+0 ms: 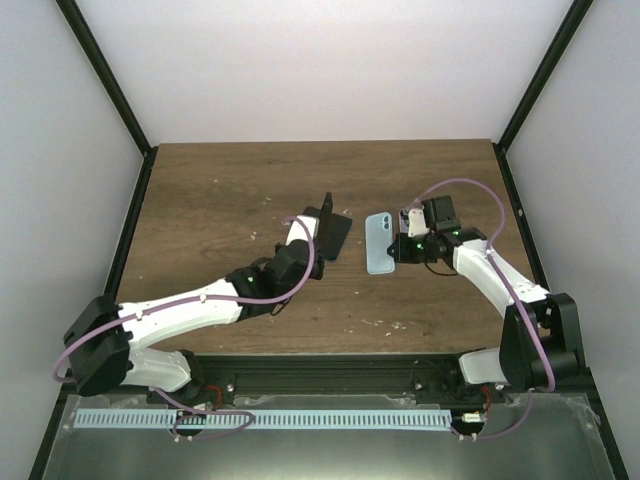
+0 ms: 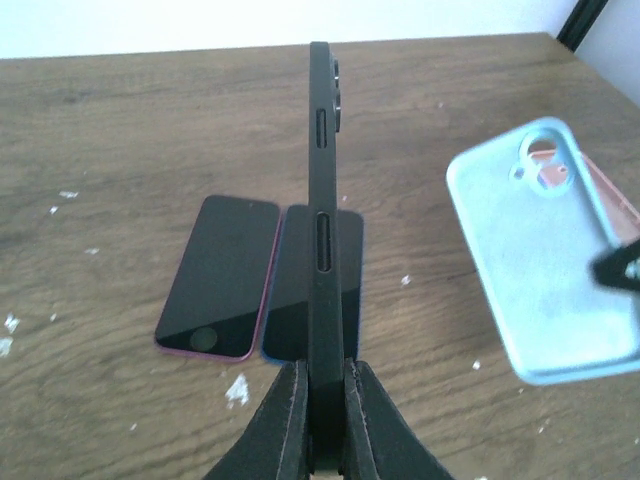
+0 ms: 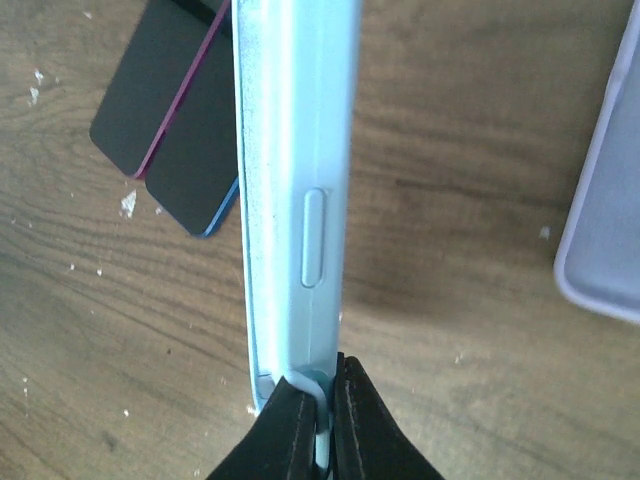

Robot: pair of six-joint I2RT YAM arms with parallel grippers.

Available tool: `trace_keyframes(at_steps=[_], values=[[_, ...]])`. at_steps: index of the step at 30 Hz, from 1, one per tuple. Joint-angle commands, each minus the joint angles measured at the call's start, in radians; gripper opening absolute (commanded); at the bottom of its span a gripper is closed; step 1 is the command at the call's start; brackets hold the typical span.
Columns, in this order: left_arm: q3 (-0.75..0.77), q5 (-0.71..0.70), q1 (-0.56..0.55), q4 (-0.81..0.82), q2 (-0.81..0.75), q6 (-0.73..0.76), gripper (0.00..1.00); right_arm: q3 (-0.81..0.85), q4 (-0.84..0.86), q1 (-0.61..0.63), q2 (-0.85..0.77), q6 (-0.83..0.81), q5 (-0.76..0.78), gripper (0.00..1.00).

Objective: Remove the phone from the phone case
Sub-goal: Place the phone case at the center of the board.

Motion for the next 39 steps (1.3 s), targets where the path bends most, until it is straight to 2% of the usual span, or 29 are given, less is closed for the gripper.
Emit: trace_keyframes(at_steps=[1, 4, 12, 16, 23, 29, 34, 37, 39], values=[[-0.06, -0.04, -0.004, -0.001, -0.094, -0.044, 0.0, 0.107, 0.016, 0.0, 0.027, -0.094, 0.028, 0.01], [-0.106, -0.054, -0.004, -0.004, -0.167, -0.057, 0.0, 0.151, 0.043, -0.001, 0.05, -0.163, 0.015, 0.01], [-0.114, -0.061, -0.004, -0.005, -0.231, -0.024, 0.0, 0.267, 0.084, -0.005, 0.201, -0.171, 0.251, 0.01], [-0.134, -0.042, -0.004, 0.006, -0.234, -0.036, 0.0, 0.338, 0.073, -0.013, 0.309, -0.174, 0.306, 0.01], [-0.168, -0.016, -0.004, 0.017, -0.228, -0.056, 0.0, 0.347, 0.085, -0.051, 0.406, -0.149, 0.454, 0.01], [-0.182, -0.017, -0.004, 0.02, -0.229, -0.061, 0.0, 0.331, 0.079, -0.15, 0.415, -0.116, 0.461, 0.01], [-0.182, -0.015, -0.004, 0.023, -0.219, -0.057, 0.0, 0.34, 0.075, -0.209, 0.39, -0.14, 0.409, 0.01], [-0.176, -0.013, -0.004, 0.023, -0.209, -0.051, 0.0, 0.346, 0.049, -0.211, 0.355, -0.197, 0.206, 0.01], [-0.169, -0.009, -0.004, 0.021, -0.203, -0.042, 0.0, 0.338, 0.037, -0.212, 0.325, -0.246, 0.013, 0.01]])
